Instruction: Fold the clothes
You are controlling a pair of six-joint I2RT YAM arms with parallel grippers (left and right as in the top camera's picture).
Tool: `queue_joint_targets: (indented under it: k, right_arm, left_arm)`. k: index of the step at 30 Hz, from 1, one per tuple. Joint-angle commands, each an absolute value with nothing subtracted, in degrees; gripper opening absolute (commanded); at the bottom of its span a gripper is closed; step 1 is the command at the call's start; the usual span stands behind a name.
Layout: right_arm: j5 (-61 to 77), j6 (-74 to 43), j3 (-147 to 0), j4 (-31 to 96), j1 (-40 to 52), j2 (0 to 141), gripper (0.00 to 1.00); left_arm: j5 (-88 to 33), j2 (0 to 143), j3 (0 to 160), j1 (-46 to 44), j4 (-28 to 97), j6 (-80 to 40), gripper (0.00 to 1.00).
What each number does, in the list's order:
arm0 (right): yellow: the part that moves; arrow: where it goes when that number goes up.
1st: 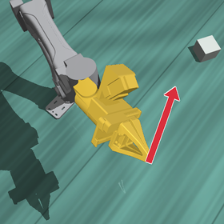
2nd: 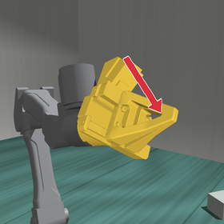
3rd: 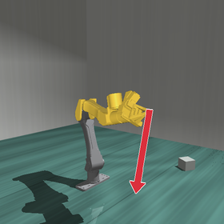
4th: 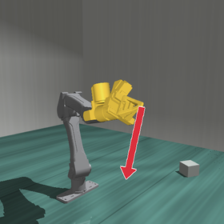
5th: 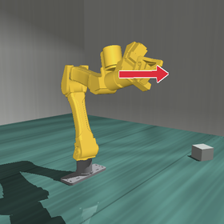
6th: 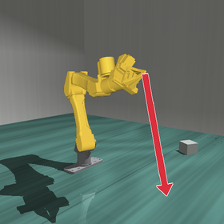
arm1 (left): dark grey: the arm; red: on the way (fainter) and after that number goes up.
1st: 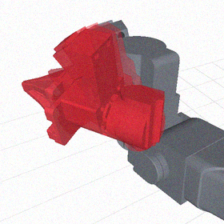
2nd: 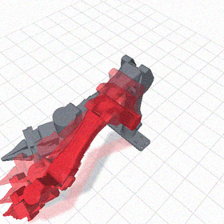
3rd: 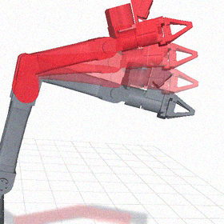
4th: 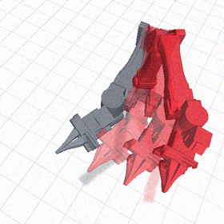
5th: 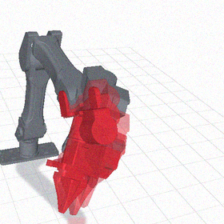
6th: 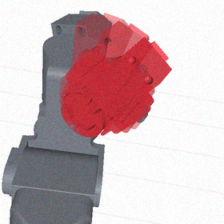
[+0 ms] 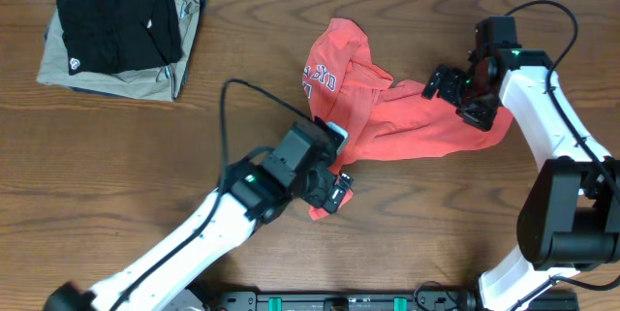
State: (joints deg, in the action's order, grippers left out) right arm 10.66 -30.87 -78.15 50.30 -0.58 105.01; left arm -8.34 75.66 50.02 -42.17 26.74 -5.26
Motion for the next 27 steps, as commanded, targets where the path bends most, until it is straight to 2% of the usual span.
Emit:
queue_joint_targets:
  k: [1, 8, 14, 19, 27]
  right_arm:
    - [10.3, -29.7, -78.2, 50.4, -1.5, 105.1, 0.99]
    - [10.3, -29.7, -78.2, 50.4, -1.5, 105.1, 0.99]
    - [10.3, -29.7, -78.2, 50.4, -1.5, 105.1, 0.99]
    - [10.3, -29.7, -78.2, 50.4, -1.5, 105.1, 0.99]
    - [10.3, -29.6, -78.2, 50.4, -1.5, 105.1, 0.99]
  left_arm:
    - [-5.3, 80.1, 51.3, -42.3, 26.5, -4.8, 0.98]
    - [-5.3, 89.2, 51.3, -42.3, 26.0, -4.8, 0.98]
    - [-5.4, 91.4, 51.3, -42.3, 24.2, -4.8, 1.0]
    - [-5.7, 91.4, 51.3, -42.3, 23.7, -4.8, 0.78]
    - [-8.3, 91.4, 51.2, -42.3, 23.9, -4.7, 0.55]
